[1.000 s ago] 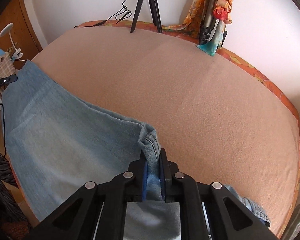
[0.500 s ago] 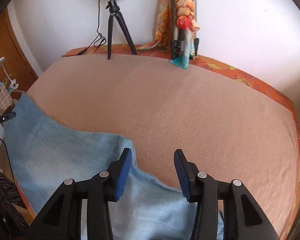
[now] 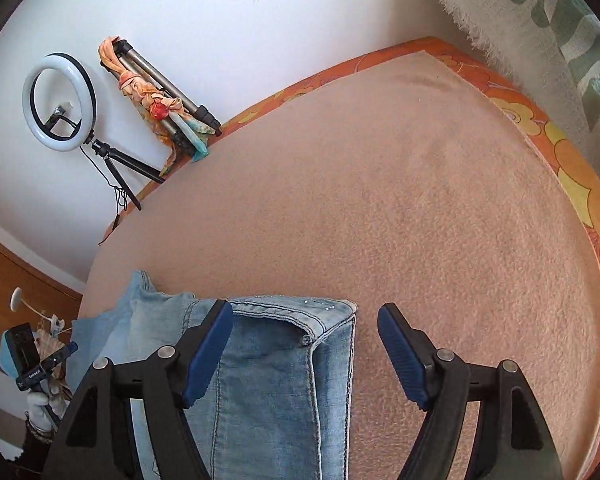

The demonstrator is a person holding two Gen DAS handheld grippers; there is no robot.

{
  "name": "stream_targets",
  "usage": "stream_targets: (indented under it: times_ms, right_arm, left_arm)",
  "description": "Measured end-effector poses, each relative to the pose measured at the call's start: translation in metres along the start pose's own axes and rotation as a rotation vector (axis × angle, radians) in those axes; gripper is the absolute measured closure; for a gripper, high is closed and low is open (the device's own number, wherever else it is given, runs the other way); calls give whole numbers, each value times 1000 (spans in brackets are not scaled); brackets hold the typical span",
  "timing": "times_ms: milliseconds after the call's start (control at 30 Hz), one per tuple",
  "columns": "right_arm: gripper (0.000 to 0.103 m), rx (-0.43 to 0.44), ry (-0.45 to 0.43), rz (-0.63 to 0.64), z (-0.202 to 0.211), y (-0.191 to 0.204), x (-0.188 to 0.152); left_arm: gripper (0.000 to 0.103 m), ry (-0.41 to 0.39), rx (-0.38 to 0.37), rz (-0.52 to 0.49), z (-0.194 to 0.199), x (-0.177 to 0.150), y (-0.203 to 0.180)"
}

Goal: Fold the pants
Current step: 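Press both open tools onto the folded waistband to smooth it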

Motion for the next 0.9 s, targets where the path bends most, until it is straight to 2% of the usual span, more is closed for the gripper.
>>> stream_targets:
  times_ms: [67, 167, 300, 400, 533, 567, 633, 667, 700, 767, 800, 900]
  right_arm:
    - [25, 4, 11, -7, -10, 0, -3]
    - [24, 31, -19, -8, -12, 5, -2]
    - [29, 57, -26, -13, -13, 8, -4]
    - [35, 67, -27, -25, -11, 6, -5]
    - [38, 85, -26, -39, -9, 2, -8]
    - [38, 84, -27, -37, -8, 2, -9]
    - [38, 76, -30, -40, -9, 3, -9]
    - [42, 70, -27, -42, -10, 4, -10]
    - [58, 65, -12, -41, -12, 5, -11]
    - [73, 48, -1, -38, -13, 12, -15]
    - [79, 25, -7, -26, -10, 16, -15]
    - [83, -27, -56, -4, 14, 31, -8]
  left_arm:
    - [72, 16, -34, -5, -12, 2, -18]
    - [72, 21, -97, -23, -26, 11, -50]
    - [72, 26, -141, -109, -53, 30, -96]
    - [72, 34, -136, -146, -82, 47, -119]
    - [72, 64, -139, -119, -122, 62, -125]
    - [72, 72, -131, -121, -131, 64, -123]
    - [72, 78, -63, -144, -148, 66, -117]
    - [72, 84, -40, -141, -156, 67, -111]
    - [72, 91, -19, -126, -162, 67, -104]
    - [72, 99, -7, -73, -171, 67, -89]
    - [72, 102, -13, -50, -174, 66, -83]
    - [72, 66, -51, -33, -172, 66, -78]
Point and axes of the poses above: each gripper's, at about its wrist camera, not at the fingertips, and z roughly against the way its jaws point, y to its left, x to its top, the point moved 7 cm from there along -z, roughly the way its jaws point, and after that the axes turned 4 degrees about z, right-handed, at the moved point
